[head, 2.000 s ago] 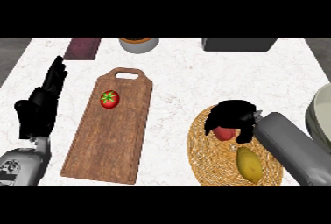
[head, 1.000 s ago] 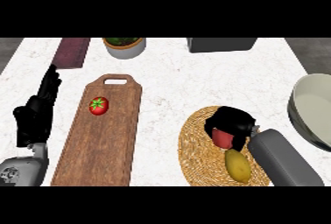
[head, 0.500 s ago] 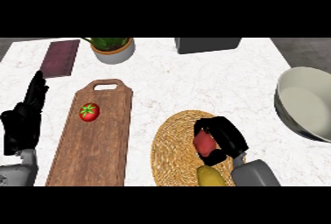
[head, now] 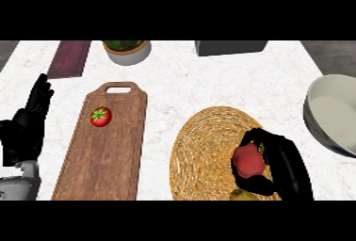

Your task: Pick the bell pepper from the placemat and place it in the bowl

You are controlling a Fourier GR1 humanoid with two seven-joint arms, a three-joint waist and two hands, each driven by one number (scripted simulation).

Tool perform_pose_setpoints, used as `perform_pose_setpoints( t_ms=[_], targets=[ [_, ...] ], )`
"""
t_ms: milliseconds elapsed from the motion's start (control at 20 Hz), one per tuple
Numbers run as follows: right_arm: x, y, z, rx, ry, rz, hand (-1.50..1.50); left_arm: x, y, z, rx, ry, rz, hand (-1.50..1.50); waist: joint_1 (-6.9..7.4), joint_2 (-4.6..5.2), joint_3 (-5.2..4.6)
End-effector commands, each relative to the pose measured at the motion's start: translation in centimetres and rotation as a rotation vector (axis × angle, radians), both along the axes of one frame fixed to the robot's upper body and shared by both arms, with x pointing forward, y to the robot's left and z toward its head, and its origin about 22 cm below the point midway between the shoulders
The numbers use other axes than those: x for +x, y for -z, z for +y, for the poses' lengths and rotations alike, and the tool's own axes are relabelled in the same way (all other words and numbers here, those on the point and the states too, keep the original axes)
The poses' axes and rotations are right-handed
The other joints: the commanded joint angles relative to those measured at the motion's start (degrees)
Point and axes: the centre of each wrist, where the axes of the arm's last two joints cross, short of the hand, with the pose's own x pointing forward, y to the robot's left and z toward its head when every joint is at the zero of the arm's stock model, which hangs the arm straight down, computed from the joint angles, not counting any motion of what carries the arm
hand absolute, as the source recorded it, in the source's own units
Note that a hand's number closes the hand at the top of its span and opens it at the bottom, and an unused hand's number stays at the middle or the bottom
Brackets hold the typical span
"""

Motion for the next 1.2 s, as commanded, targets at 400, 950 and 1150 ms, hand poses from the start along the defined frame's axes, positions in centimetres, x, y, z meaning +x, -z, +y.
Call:
perform_pose_setpoints(
  t_ms=[400, 950, 1150],
  targets=[
    [-5.7, -8.1, -8.9, 0.117, 0.341, -0.147, 1.5, 1.4, -0.4, -3.2, -0.012, 0.098, -0.019, 0.0, 5.44, 1.87, 0.32],
    [0.9, -6.2, -21.2, -0.013, 0.534, -0.235, 1.5, 2.1, 0.5, -2.2, -0.004, 0.128, -0.021, 0.0, 6.35, 2.13, 0.31],
    [2.7, -6.5, -24.9, -0.191, 0.619, -0.229, 1.5, 2.8, -1.1, -3.3, 0.013, 0.131, -0.043, 0.0, 7.04, 2.29, 0.35]
  ],
)
